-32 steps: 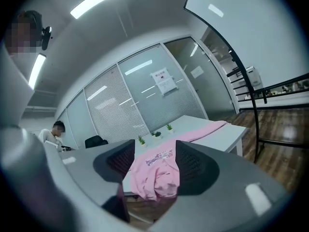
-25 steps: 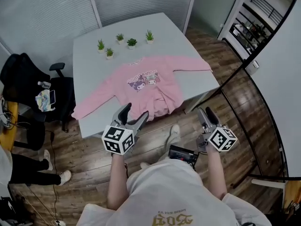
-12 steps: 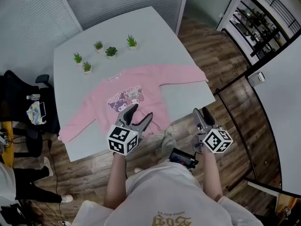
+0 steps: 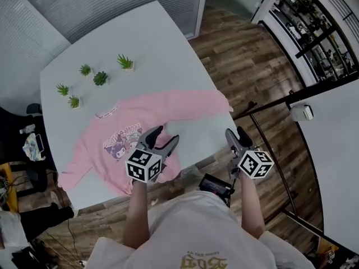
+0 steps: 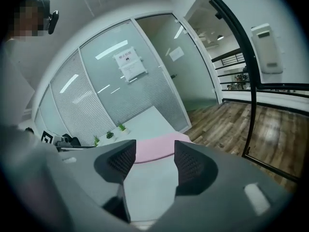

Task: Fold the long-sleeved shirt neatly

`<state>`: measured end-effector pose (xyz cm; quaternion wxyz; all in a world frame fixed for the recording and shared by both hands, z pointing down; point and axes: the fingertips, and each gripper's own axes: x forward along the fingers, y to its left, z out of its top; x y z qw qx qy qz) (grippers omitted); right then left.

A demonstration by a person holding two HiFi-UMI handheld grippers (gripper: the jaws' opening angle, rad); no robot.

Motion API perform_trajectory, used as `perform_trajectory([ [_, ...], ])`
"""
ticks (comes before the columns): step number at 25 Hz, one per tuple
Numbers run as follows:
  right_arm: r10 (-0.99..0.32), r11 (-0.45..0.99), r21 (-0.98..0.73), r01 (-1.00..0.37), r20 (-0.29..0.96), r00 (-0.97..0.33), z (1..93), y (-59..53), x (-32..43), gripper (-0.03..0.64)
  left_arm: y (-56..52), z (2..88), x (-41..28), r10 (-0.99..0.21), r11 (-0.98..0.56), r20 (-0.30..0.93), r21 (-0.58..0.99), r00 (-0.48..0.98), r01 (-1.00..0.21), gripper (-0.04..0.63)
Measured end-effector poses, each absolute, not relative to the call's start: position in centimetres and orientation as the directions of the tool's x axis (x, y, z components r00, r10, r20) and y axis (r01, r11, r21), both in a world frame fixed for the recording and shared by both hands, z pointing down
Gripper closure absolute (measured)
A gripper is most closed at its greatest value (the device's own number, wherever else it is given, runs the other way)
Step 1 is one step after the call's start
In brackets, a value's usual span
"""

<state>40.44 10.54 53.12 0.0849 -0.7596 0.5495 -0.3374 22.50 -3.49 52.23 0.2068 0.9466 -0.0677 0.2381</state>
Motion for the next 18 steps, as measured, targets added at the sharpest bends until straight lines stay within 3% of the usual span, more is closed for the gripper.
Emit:
perform_trajectory([
  [14,-0.817,-0.454,-0.551,-0.700,0.571,0.081,61.2,6.0,50.1,0.358,-6.9,59.5,29.1,0.010,-0.897,0.645,0.344,0.764,-0.278,0.328],
  [18,-0.816,-0.443,-0.599,-0.667,0.578,0.023,62.9,5.3,50.5,0.314,-6.9,60.6,29.9,0.025,-0.890,0.659,0.356,0.752,-0.283,0.332],
])
